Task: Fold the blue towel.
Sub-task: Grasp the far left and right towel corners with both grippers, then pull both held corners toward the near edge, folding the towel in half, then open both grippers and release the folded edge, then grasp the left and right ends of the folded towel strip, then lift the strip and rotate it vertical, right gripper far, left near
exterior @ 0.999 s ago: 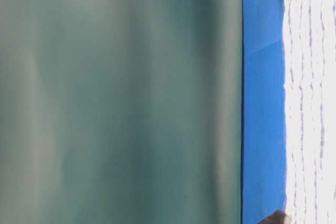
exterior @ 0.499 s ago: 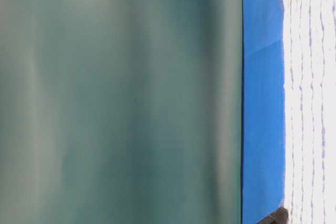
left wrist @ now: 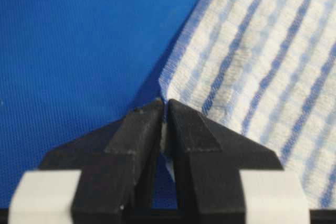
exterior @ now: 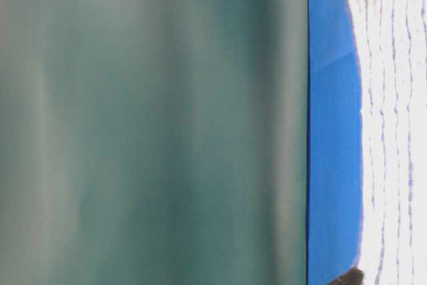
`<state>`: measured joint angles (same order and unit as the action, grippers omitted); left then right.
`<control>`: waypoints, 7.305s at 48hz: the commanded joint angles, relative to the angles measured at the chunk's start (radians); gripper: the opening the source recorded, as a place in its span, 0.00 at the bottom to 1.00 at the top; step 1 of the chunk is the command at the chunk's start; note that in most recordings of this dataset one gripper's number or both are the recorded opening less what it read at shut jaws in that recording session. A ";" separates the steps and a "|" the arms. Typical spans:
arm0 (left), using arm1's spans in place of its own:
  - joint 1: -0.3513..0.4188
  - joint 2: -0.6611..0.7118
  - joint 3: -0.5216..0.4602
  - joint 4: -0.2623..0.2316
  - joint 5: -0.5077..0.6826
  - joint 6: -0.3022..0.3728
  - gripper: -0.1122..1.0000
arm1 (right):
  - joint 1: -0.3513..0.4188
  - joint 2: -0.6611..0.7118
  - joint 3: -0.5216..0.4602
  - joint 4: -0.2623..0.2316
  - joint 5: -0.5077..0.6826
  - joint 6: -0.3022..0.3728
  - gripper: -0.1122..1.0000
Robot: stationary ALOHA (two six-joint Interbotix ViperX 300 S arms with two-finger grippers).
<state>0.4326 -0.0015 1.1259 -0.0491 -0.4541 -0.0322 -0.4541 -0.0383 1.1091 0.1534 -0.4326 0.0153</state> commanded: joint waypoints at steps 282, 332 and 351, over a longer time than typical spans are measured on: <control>-0.586 -0.086 -0.402 0.002 0.371 -0.324 0.11 | 0.041 -0.086 -0.334 0.110 0.422 -0.156 0.12; -0.612 0.235 -0.893 0.005 0.364 -0.310 0.11 | -0.018 -0.121 -0.453 0.109 0.477 -0.324 0.12; -0.632 0.242 -0.871 0.005 0.347 -0.314 0.11 | -0.023 -0.127 -0.440 0.103 0.479 -0.330 0.12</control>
<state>-0.1779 0.2608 0.2546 -0.0460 -0.0859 -0.3436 -0.4694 -0.1534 0.6903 0.2608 0.0522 -0.3145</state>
